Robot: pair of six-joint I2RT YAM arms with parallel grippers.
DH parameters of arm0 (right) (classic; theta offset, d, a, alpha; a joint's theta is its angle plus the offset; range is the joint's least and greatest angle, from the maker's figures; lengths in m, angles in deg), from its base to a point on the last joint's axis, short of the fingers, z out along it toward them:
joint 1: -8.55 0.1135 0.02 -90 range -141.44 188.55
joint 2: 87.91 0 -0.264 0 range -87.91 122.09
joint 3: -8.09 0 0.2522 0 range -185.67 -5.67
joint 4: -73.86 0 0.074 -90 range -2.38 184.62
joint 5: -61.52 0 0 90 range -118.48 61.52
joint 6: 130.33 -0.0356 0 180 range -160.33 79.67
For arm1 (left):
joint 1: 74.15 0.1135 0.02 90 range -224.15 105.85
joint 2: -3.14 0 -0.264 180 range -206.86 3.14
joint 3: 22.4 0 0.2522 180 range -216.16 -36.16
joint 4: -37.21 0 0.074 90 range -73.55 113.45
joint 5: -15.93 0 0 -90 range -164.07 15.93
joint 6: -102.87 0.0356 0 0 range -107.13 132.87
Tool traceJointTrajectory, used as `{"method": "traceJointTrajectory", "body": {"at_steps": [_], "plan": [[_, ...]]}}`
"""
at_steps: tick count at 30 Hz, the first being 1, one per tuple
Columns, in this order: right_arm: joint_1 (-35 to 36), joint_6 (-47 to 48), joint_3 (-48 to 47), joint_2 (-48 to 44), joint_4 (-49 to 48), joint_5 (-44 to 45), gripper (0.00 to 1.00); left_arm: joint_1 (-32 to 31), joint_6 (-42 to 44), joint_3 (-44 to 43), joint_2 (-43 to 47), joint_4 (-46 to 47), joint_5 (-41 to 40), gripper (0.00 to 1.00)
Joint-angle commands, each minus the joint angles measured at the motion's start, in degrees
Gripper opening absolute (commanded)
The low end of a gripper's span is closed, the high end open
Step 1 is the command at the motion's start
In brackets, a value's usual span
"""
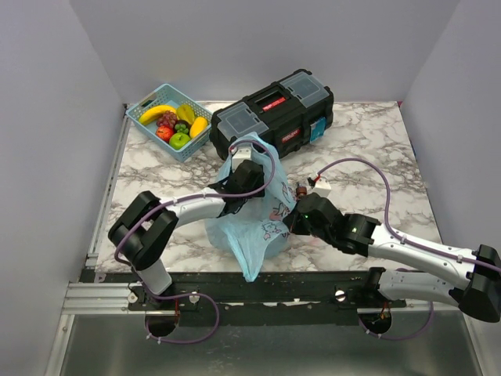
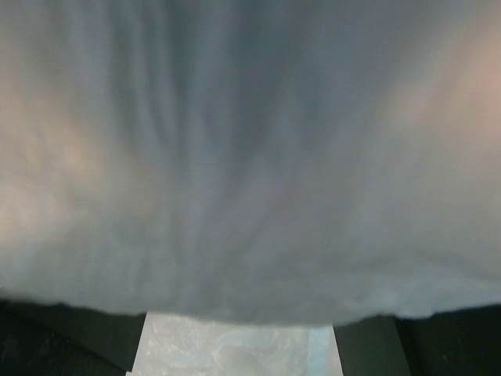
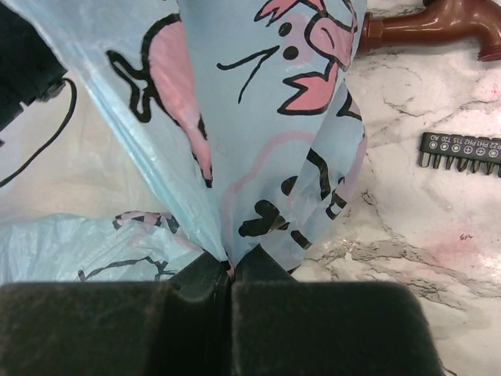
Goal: Take the fake fruits out of the plastic bag
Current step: Take out the fake fruit from the plastic bag.
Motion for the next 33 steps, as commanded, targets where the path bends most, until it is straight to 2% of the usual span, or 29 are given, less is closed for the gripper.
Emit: {"method": "traceJointTrajectory", "body": {"at_steps": [1,7,9,12,17,19,23,25,33], "plan": [[0.45,-0.93,0.82,0.36,-0.07,-0.82,0.01,1.64,0.11,-2.10,-2.78,3.39,-2.79,0.79],[0.42,-0.82,0.42,0.91,-0.14,-1.00,0.01,1.63,2.53,-6.43,-7.22,3.35,-0.75,0.75],[0.45,-0.79,0.17,1.08,0.12,-1.08,0.01,1.72,3.73,-6.45,-7.54,3.97,-0.29,0.69],[0.43,-0.90,0.25,1.02,0.33,-1.14,0.01,1.73,3.92,-5.64,-5.85,3.96,1.07,0.54],[0.48,-0.88,1.00,0.80,-0.05,-0.28,0.01,1.71,2.11,-2.73,-0.99,3.41,7.18,0.34],[0.42,-0.67,0.74,1.08,0.17,0.09,0.01,1.69,1.32,-1.84,1.13,2.39,10.71,0.28],[0.43,-0.60,0.47,1.74,0.83,0.92,0.01,1.59,0.05,-0.18,6.21,-0.75,17.89,0.25],[0.48,-0.65,0.39,1.96,0.90,1.18,0.01,1.58,0.85,0.97,9.09,-0.88,23.28,0.19],[0.41,-1.69,-0.50,1.94,2.15,3.07,0.01,1.60,2.51,10.74,23.79,-1.42,43.75,0.09]]}}
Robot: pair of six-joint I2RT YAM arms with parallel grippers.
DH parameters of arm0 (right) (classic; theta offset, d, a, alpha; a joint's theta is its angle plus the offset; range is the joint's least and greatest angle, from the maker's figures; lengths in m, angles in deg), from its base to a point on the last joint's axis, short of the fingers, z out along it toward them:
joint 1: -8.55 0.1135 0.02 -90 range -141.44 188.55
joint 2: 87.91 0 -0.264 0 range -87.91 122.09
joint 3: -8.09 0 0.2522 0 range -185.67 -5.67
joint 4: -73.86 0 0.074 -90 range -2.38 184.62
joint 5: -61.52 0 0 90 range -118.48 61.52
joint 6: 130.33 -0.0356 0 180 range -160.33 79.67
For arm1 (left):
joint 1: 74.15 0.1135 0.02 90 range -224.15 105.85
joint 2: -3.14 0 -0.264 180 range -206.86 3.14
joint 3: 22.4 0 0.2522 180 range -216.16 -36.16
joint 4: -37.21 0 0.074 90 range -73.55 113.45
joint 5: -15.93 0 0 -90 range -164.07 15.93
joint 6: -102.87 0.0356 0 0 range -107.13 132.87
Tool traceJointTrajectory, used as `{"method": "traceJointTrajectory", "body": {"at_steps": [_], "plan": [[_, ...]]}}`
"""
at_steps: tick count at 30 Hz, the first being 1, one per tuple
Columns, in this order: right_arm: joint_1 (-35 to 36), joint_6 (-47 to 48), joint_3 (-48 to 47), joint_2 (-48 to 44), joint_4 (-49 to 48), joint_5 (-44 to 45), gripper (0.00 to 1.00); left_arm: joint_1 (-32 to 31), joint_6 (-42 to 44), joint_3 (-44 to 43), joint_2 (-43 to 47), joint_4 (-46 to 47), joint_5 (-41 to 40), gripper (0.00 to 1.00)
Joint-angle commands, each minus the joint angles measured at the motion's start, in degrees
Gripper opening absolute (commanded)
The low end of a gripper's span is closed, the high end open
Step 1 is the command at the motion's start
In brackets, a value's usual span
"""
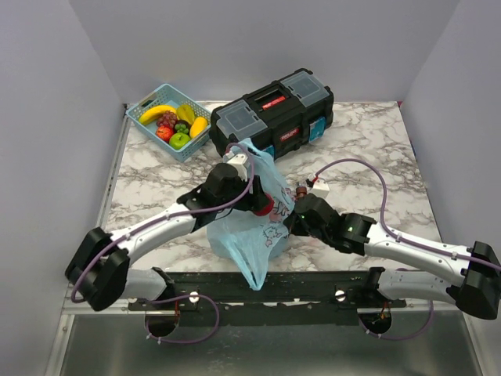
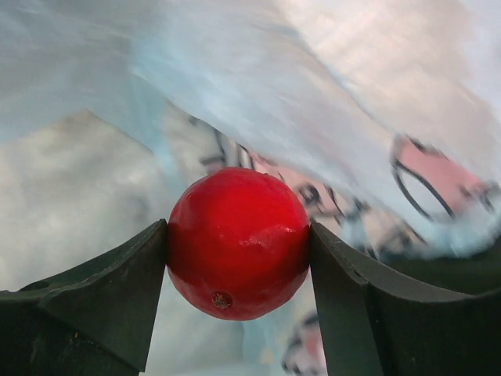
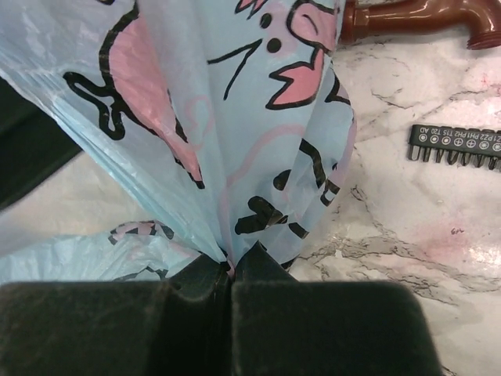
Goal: Take the fake fruits out of the plastic bag
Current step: Take out the fake fruit from the plastic bag.
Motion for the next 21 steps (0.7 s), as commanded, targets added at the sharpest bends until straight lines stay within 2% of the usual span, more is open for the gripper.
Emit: {"method": "traceJointTrajectory", "body": {"at_steps": [1,4,7,11,13,15,18,21], "plan": [[0.48,-1.15,-0.61,-0.05,1.59,3.01,0.01,0.05,1.67,5.71,8.96,1.09,18.98,0.09],[0.44,-1.58,-1.21,0.09,2.03,3.93,0.01,0.01,2.96,9.24,15.69,4.16,26.36,0.09],[0.48,-2.07,-1.92,0.70,2.94,4.97,0.01,0.05,4.71,10.97,22.48,4.02,29.71,0.07],[0.42,-2.20,-2.65,1.76,3.06,5.93,0.01,0.04,8.65,10.09,30.33,2.24,35.51,0.03],[0.46,-2.05,-3.55,2.64,3.27,6.03,0.01,0.05,11.72,7.50,33.15,-1.71,38.01,0.00],[0.45,-2.04,-4.47,3.52,4.03,6.09,0.01,0.02,15.56,3.70,35.71,-7.32,37.81,0.00],[0.46,-1.61,-5.19,4.59,4.14,6.12,0.01,0.06,21.37,-2.01,38.45,-14.44,33.36,0.00],[0.44,-1.39,-5.83,4.97,4.73,6.31,0.01,0.20,24.88,-7.71,39.33,-19.51,25.41,0.00]]}}
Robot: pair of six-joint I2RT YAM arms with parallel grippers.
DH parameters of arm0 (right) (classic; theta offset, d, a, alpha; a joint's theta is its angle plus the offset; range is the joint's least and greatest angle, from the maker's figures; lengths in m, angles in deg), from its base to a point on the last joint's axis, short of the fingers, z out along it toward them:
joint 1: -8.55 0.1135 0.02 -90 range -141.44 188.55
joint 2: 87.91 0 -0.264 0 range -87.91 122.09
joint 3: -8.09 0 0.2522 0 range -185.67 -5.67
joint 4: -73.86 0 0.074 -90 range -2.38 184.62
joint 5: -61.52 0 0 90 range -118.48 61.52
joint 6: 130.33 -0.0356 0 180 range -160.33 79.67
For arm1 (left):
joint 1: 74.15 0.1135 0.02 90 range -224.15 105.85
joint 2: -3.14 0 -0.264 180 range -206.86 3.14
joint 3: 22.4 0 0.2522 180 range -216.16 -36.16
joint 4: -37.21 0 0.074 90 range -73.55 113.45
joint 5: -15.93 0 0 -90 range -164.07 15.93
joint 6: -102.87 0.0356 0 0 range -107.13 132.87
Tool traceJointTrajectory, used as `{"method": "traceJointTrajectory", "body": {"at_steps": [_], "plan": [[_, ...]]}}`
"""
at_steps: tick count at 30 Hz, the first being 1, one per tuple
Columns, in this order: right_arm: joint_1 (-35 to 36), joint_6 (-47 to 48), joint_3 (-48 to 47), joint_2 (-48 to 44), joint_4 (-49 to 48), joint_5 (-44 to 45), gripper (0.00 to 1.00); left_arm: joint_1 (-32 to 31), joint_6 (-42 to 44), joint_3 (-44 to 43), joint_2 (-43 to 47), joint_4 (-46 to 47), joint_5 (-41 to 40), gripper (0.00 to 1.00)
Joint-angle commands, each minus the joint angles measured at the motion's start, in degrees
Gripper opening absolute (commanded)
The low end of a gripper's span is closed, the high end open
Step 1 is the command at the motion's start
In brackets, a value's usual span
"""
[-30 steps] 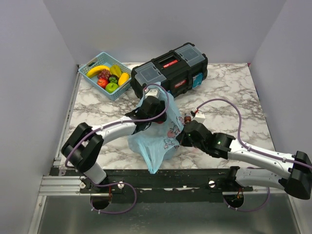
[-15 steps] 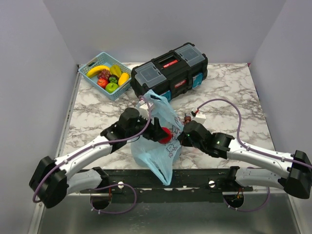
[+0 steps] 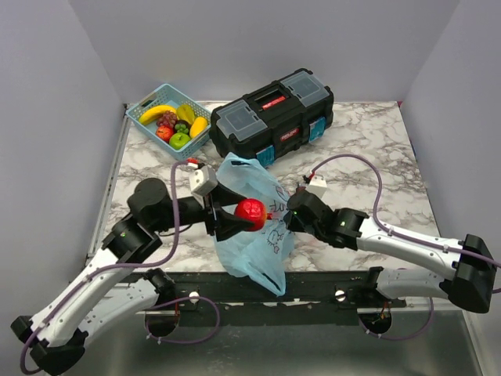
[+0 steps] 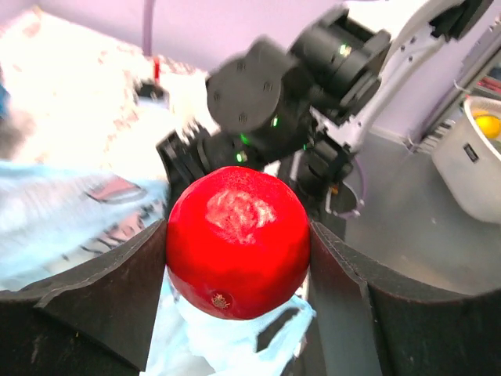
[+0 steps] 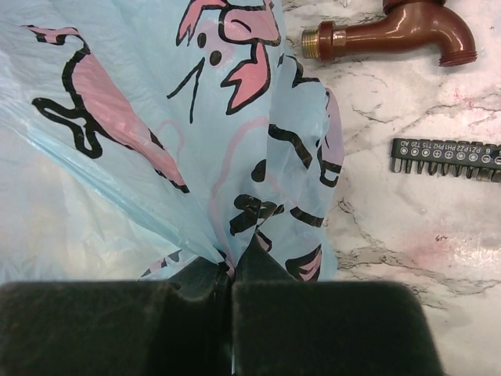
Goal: Take the fake fruits out of the plastic bag
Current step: Take out the fake fruit from the plastic bag, then place the fake fruit in the bin.
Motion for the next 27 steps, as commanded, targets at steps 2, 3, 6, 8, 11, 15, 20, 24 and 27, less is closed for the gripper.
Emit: {"method": "traceJointTrajectory", "body": {"at_steps": [2,3,6,8,11,15,20,24,27], "plan": [[0.48,0.06,-2.48,0.52,2.40,2.72,0.05,0.42,9.19,-9.91,2.12,-11.00,-15.57,0.00],[0.43,0.12,-2.43,0.33,2.49,2.83,0.08,0.53,9.17,-10.57,2.36,-10.81,-19.56,0.00],[0.41,0.53,-2.64,-0.66,2.58,3.48,0.17,1.40,7.96,-11.15,2.94,-8.28,-34.13,0.00],[0.46,1.05,-3.23,-1.04,2.80,3.75,0.25,2.62,7.16,-11.87,2.22,-7.63,-43.83,0.00],[0.48,2.04,-5.36,-1.32,4.39,3.84,0.44,7.42,5.85,-16.56,-1.39,-11.45,-50.18,0.00],[0.49,3.06,-8.32,-2.56,7.60,4.38,0.73,13.14,5.34,-20.95,-6.24,-11.84,-55.56,0.00],[0.45,4.01,-9.72,-6.81,9.88,5.39,0.90,25.22,-4.60,-24.29,-13.48,-9.95,-48.37,0.00],[0.44,4.36,-11.68,-10.28,13.98,6.65,0.94,32.45,-8.55,-28.13,-23.95,-8.94,-41.58,0.00],[0.46,4.93,-11.94,-13.42,15.52,7.84,0.96,38.93,-14.49,-28.27,-31.87,-2.67,-31.98,0.00]]}}
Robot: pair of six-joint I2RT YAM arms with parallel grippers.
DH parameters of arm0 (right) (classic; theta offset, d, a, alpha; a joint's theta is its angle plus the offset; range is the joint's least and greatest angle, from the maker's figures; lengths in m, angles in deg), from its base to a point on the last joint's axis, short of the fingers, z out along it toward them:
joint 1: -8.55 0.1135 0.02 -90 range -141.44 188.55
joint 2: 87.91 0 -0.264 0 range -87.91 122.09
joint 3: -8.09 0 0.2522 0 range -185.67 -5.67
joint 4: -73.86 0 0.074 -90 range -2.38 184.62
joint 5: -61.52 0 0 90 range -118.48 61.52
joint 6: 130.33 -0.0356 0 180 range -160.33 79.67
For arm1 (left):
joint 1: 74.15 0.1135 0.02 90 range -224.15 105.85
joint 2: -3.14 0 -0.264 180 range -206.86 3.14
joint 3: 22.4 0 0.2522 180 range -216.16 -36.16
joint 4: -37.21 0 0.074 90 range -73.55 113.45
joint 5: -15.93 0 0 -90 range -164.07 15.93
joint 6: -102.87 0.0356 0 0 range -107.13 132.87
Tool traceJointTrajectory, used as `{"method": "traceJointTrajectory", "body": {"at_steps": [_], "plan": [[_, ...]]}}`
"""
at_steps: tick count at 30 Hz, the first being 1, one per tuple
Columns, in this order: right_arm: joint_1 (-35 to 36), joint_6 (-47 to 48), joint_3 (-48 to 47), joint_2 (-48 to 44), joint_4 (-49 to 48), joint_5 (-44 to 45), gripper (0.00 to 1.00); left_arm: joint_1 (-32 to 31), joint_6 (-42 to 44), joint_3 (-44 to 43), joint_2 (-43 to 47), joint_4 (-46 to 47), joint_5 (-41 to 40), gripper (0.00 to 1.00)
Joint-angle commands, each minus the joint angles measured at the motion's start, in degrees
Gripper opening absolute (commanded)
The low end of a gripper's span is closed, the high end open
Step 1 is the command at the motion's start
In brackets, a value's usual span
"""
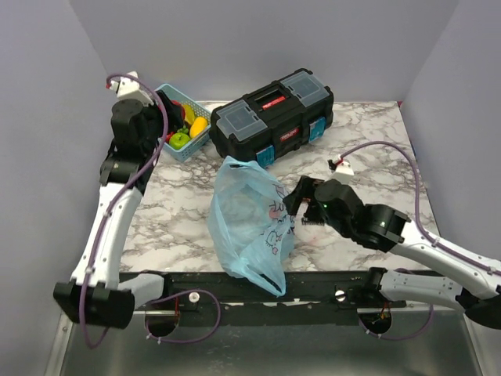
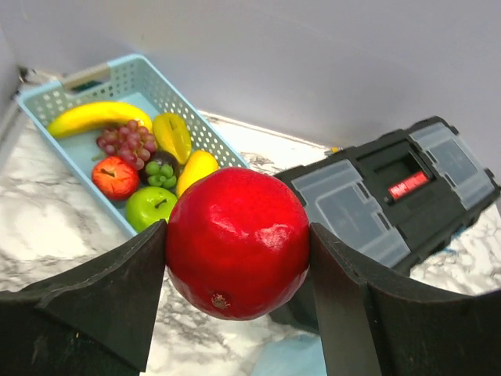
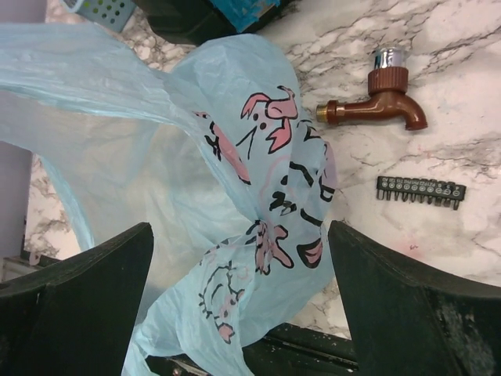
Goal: Take the fake fruits out of the plastic bag
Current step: Place the fake fruit in the bin.
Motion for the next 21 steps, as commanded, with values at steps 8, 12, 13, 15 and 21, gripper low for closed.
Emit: {"method": "traceJointTrajectory", "body": {"at_steps": [8,12,13,15,21], "plan": [[0.49,1.63,-3.41,-8.13,9.25,6.30,0.97,14.79,-14.75,-16.61,-35.28,8.69,21.58,0.00],[0.47,1.60,-3.38,-8.72,9.25,6.47,0.97,16.49,-14.45,-27.50,-46.21,5.76,22.11,0.00],[0.45,1.60,-3.61,-8.53,9.42,6.48,0.97,16.83,-14.46,-29.98,-48.61,4.84,22.25,0.05],[0.45,1.41,-4.16,-8.00,9.88,6.85,0.97,17.57,-13.85,-35.47,-52.74,3.09,22.54,0.17],[0.49,1.20,-5.16,-6.14,9.64,7.86,0.97,18.53,-9.87,-44.97,-59.05,-0.51,19.36,0.55]]}}
